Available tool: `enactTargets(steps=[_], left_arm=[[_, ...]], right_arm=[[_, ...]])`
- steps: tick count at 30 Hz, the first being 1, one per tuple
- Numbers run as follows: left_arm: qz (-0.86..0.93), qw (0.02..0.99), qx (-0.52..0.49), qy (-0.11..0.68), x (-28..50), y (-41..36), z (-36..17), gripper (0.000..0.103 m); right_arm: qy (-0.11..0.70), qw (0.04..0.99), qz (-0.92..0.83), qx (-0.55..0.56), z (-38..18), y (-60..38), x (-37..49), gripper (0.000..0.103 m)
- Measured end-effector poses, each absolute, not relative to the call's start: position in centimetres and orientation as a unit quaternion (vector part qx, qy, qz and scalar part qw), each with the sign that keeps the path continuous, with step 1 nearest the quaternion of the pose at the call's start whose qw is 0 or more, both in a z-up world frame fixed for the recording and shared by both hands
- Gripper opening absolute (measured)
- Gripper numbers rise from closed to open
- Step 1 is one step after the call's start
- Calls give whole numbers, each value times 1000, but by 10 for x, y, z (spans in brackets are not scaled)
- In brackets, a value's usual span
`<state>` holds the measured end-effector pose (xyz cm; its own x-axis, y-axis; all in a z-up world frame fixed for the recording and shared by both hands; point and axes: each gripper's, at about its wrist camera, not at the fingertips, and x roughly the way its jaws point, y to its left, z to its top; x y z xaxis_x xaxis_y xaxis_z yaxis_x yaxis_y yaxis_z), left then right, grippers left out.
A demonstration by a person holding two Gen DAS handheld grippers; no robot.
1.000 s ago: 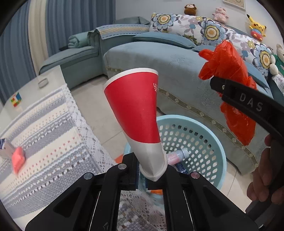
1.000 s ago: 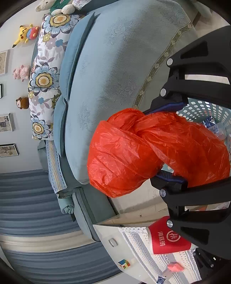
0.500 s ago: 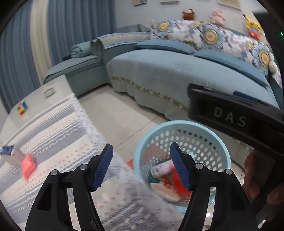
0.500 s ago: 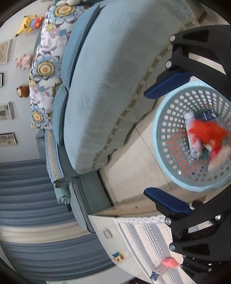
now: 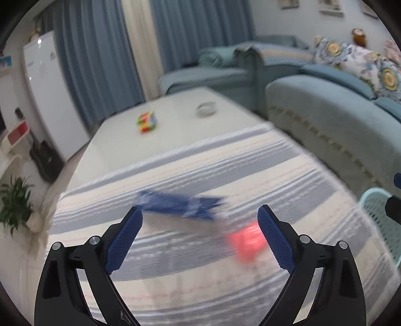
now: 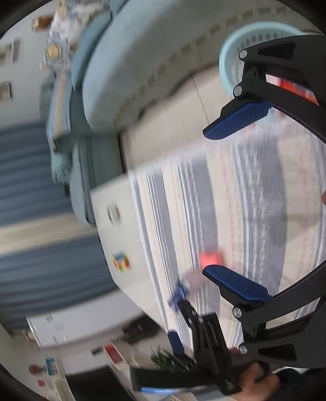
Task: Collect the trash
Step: 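Grasp the blue milk carton with the left tool while the right tool grasps the pink packet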
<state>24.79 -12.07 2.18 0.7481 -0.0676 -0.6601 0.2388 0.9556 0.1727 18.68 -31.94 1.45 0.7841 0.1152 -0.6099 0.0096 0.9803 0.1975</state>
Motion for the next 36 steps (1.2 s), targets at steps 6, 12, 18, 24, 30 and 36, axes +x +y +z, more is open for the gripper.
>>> enactTargets(steps=[6,12,18,24,30,36], left_arm=[[-118,908,118,385,269,-77,4,91],[-177,891,110,404,295,-82,-19,91],[-214,870,126,427,332,-92,-48,91],[-222,873,68,428,360,-88,-55,91],[-195,879,34,433,368,-95,-57,90],[-113,870,7,481,366,-114,-50,91]], right_arm=[[359,930,70,34,-16,-232,236,95],[406,910,86,9,-52,-208,266,95],[435,896,88,-9,-71,-194,293,95],[450,890,67,-20,-87,-185,309,93],[445,895,38,5,-80,-201,312,48],[442,894,44,61,-77,-218,316,47]])
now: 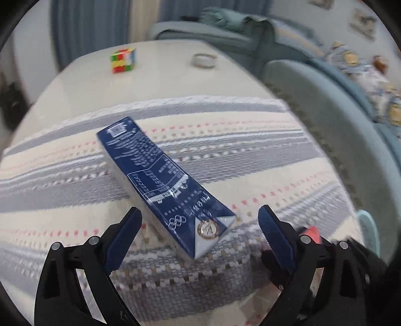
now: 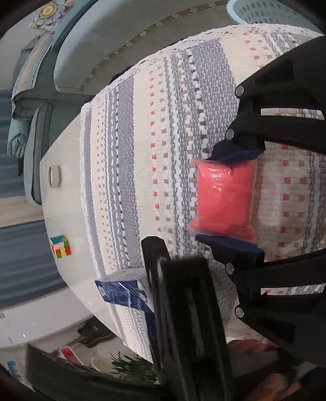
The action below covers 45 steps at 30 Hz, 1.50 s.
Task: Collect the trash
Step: 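Grasp the blue milk carton with the left tool while the right tool grasps the pink packet, then carry the milk carton and pink packet with both tools over the basket, then open both tools to drop the carton and packet into the basket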
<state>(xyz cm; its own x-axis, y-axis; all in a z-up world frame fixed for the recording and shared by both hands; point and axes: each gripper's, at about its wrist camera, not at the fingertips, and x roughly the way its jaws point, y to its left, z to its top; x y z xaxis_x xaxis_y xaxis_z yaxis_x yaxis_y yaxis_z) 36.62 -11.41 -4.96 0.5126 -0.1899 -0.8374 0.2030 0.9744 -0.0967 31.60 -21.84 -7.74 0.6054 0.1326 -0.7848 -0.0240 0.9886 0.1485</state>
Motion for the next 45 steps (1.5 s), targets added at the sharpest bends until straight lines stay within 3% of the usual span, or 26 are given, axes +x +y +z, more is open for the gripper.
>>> enactTargets(steps=[2,3,4,5,12,19,27,35,37,38,40,41,45], left_arm=[[-67,869,-5,490,376,-116,-50,88],[-54,868,-29,493,381,-112,-50,65],[-48,865,-44,498,385,-108,-51,54],[-45,865,-54,496,385,-106,-50,35],[-81,896,-10,436,317,-119,1,34],[-153,906,75,387,231,-222,37,34],[-238,891,91,375,154,-345,17,34],[-262,883,93,379,114,-379,2,35],[-249,892,107,362,104,-379,4,35],[-243,896,113,354,101,-378,6,54],[-241,902,113,341,89,-374,12,96],[-242,905,109,333,83,-370,18,95],[-235,908,102,332,70,-352,32,95]], right_arm=[[440,894,44,73,-75,-221,316,47],[437,895,42,76,-72,-222,316,47],[432,897,41,79,-70,-223,317,47],[425,900,39,85,-65,-227,316,47],[359,922,6,143,-23,-278,288,47],[334,927,-125,117,-3,-364,234,47],[367,891,-225,146,-13,-465,139,47],[355,883,-234,198,2,-511,70,48],[364,880,-226,207,4,-510,67,50],[371,877,-219,211,5,-510,65,51],[387,874,-209,206,5,-507,71,72],[391,872,-215,199,6,-504,72,88],[374,878,-242,175,24,-487,66,92]])
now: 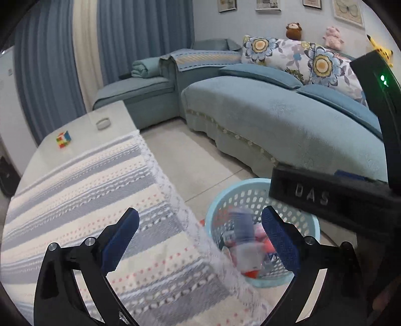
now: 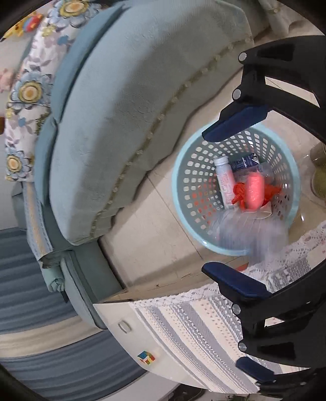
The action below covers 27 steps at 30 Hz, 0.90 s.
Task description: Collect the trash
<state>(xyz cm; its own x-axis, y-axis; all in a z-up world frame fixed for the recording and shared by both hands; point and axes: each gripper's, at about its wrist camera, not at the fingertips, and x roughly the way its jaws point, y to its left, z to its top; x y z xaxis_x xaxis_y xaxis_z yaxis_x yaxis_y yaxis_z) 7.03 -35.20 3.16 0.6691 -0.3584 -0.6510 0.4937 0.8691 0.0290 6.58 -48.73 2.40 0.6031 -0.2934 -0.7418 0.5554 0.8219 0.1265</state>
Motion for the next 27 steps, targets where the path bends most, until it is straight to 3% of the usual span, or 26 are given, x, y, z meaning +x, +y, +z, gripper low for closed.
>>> enactTargets(steps=[8,13,17,21,24,27], left_arm=[[-137,940,81,301,34,-238,83,96],[-87,958,32,270,5,-145,95,96],[-43,956,24,289,-7,-100,65,96],[-56,936,-51,343,-16,-76,9,95],[-93,917,-52,385,-13,-83,-17,93],[-109,936,10,333,-23,-103,-23,93]], right_arm=[[286,931,-144,173,79,-401,36,95],[258,948,-76,171,64,-343,-3,95],[261,951,-28,161,5,-301,-39,95],[330,918,-94,197,-56,-281,-69,95],[327,918,-142,176,-59,-272,-84,95],[275,936,-178,129,-42,-266,-90,95]])
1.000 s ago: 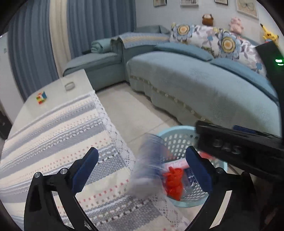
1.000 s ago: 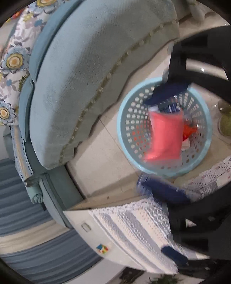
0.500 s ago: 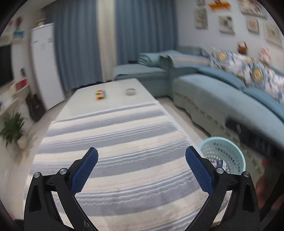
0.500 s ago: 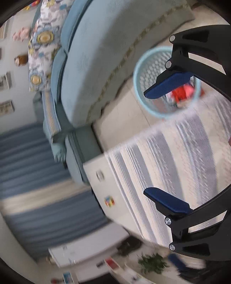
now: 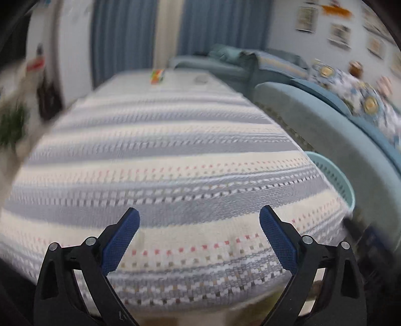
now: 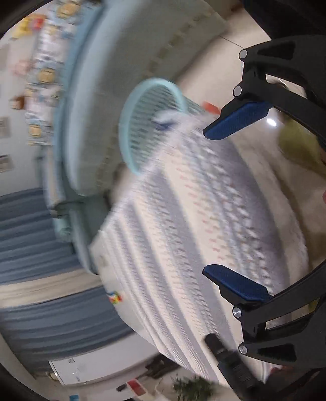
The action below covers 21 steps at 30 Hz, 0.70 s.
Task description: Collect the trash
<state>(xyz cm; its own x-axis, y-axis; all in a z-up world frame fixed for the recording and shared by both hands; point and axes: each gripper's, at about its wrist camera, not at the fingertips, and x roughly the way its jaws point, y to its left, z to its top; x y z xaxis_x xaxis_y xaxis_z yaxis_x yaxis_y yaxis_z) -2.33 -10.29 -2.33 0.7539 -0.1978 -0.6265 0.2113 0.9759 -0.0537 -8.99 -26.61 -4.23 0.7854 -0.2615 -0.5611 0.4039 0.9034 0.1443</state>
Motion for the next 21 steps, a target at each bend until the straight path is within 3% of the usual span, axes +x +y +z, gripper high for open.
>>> enactTargets(steps=[11,21], left_arm=[[-146,943,77,287,-19,-130,-43,93],[-175,946,10,274,-14,-111,-36,96]], right_arm=[[276,930,-216,111,-55,-279,-78,95],[282,931,-196,123,-59,-276,-78,95]])
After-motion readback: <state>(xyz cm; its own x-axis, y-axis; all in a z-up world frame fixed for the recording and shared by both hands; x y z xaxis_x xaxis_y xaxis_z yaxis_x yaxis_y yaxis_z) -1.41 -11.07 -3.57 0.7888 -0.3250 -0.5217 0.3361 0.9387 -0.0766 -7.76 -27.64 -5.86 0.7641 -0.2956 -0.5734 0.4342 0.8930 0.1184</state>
